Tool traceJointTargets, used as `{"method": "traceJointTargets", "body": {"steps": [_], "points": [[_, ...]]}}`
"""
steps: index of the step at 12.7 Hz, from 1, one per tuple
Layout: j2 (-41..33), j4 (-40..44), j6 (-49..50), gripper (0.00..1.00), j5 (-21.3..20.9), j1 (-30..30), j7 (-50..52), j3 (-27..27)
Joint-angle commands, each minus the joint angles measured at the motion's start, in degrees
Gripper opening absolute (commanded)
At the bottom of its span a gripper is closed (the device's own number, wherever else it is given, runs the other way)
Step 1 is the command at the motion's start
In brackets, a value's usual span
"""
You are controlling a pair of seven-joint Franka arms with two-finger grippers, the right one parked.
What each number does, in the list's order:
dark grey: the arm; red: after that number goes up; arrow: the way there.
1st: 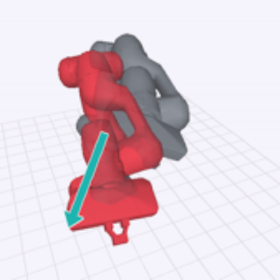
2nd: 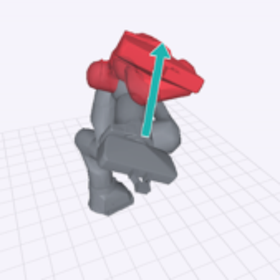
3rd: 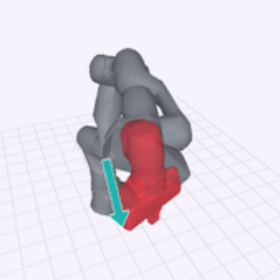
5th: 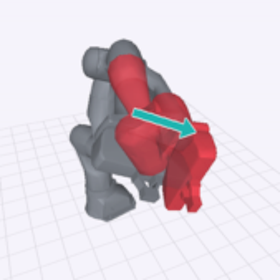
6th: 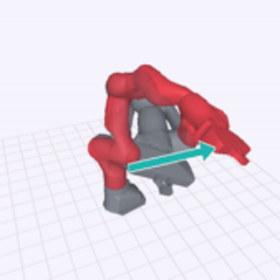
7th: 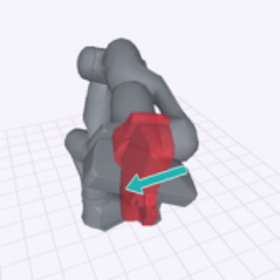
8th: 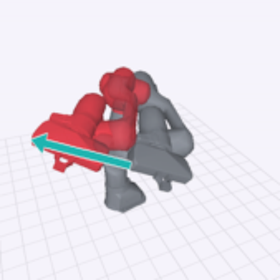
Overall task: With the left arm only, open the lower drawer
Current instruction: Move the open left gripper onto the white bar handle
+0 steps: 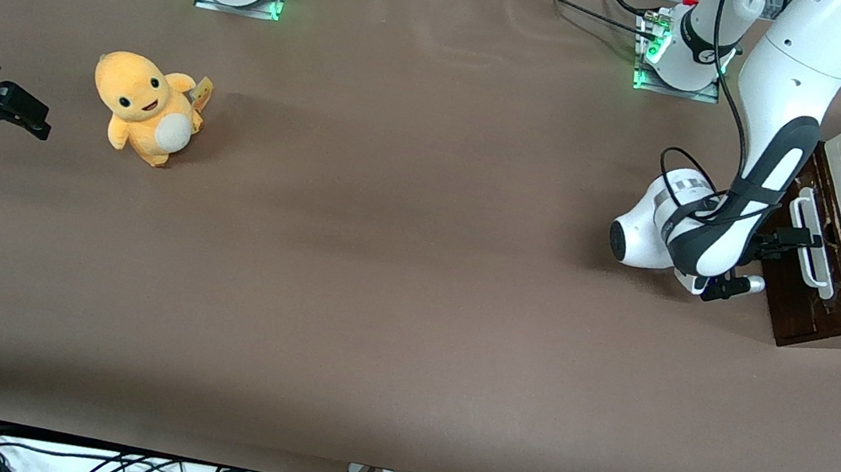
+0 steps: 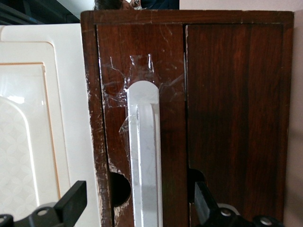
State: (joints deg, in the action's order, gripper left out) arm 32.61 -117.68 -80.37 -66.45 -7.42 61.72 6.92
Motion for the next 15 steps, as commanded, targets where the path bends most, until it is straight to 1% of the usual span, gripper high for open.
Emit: {"method": "traceJointTargets", "body": {"steps": [1, 4, 5, 8, 9, 11, 12, 15], "points": [[-0.7, -0.8, 0.3, 1.0, -2.37, 0.82, 0.42, 0.02], [-0.62, -0.8, 0.21, 1.0, -3.15, 1.09, 0.5, -0.07], [-0.53, -0.8, 0.13, 0.95, -3.24, 1.18, 0.51, -0.07], [-0.09, -0.19, -0.14, 0.87, -3.25, 1.18, 0.77, -0.07], [-0.09, -0.1, -0.14, 0.82, -3.25, 1.18, 0.94, -0.07], [0.0, -0.01, -0.14, 0.78, -3.25, 1.18, 0.95, -0.07], [0.0, 0.08, -0.14, 0.73, -3.25, 1.18, 1.12, -0.07], [0.43, 0.52, -0.14, 0.64, -3.25, 1.09, 1.21, -0.07]]}}
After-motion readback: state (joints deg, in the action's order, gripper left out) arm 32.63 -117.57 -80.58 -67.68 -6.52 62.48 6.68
